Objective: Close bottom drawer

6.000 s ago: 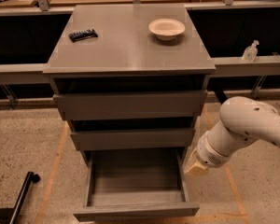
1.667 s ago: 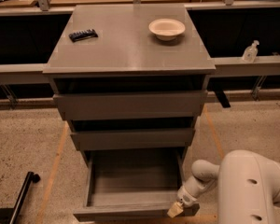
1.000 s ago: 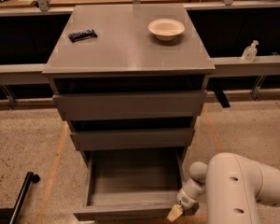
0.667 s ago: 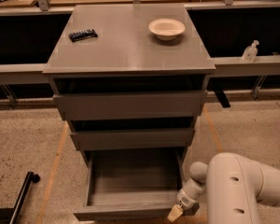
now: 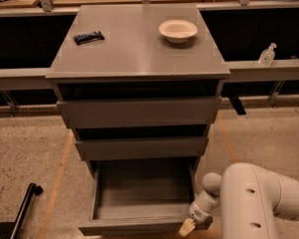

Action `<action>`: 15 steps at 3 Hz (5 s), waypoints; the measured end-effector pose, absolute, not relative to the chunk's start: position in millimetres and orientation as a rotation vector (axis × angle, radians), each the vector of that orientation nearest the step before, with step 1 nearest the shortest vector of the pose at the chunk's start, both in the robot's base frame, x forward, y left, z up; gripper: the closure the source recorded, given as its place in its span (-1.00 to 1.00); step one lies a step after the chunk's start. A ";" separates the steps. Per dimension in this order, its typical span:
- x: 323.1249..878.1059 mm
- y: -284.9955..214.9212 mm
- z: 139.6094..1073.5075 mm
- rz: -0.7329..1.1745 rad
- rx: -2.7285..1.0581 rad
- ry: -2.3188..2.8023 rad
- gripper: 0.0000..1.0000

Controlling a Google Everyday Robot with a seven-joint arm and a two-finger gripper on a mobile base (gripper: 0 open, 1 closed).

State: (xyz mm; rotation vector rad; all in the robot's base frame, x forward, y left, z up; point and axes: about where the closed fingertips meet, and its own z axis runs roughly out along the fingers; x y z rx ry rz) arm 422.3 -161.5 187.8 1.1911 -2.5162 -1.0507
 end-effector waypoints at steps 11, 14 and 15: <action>529.4 -153.1 180.8 -0.796 1.584 -2.671 1.00; 630.9 -153.5 187.9 -0.651 1.781 -2.788 1.00; 622.0 -149.8 177.4 -0.613 1.767 -2.773 1.00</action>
Offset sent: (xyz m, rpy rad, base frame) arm 0.1831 0.0821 0.0452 0.0081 -0.5808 0.2534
